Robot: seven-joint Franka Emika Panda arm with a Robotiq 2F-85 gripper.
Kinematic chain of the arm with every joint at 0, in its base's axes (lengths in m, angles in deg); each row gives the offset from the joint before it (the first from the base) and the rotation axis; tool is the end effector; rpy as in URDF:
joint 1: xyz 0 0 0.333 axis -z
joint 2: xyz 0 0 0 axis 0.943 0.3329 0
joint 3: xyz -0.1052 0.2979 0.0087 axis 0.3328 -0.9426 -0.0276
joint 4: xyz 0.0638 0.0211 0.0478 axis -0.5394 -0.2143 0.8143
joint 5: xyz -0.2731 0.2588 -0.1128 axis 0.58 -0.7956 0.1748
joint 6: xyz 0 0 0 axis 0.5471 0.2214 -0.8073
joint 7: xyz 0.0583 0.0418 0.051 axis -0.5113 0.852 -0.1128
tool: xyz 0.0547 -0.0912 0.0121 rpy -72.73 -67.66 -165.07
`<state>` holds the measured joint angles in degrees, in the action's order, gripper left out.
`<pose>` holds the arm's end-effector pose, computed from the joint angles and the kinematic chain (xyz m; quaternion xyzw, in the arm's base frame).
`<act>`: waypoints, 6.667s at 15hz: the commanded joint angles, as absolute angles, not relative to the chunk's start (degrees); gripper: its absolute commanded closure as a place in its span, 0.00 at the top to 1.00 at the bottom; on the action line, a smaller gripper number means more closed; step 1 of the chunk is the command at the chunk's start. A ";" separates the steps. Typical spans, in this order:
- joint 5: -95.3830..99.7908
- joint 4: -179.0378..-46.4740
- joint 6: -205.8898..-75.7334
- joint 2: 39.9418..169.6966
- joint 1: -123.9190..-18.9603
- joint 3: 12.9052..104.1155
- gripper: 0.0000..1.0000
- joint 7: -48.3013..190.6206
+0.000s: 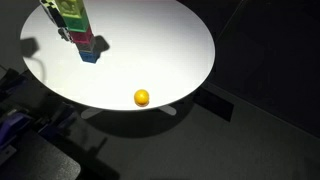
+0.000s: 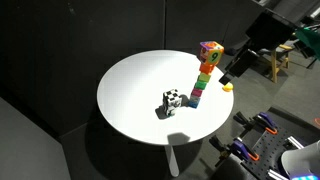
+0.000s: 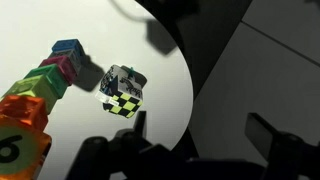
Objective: Put the yellow fruit on the stacked blocks
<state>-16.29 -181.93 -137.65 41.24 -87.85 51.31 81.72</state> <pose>0.3016 0.1181 0.4476 -0.9736 -0.1474 -0.1350 0.1100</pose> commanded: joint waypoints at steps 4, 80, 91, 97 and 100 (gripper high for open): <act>-16.35 -181.86 -137.50 41.73 -87.75 51.23 1.00 81.74; 0.48 -167.89 -129.69 57.74 -57.93 71.35 1.00 85.56; 0.57 -166.55 -142.16 69.91 -55.21 72.50 1.00 86.68; 0.80 -163.57 -143.94 77.78 -55.26 71.71 1.00 85.17; 0.79 -161.09 -143.54 81.48 -55.69 71.08 1.00 84.82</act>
<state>0.39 -164.86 -144.21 77.44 -55.33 71.83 85.92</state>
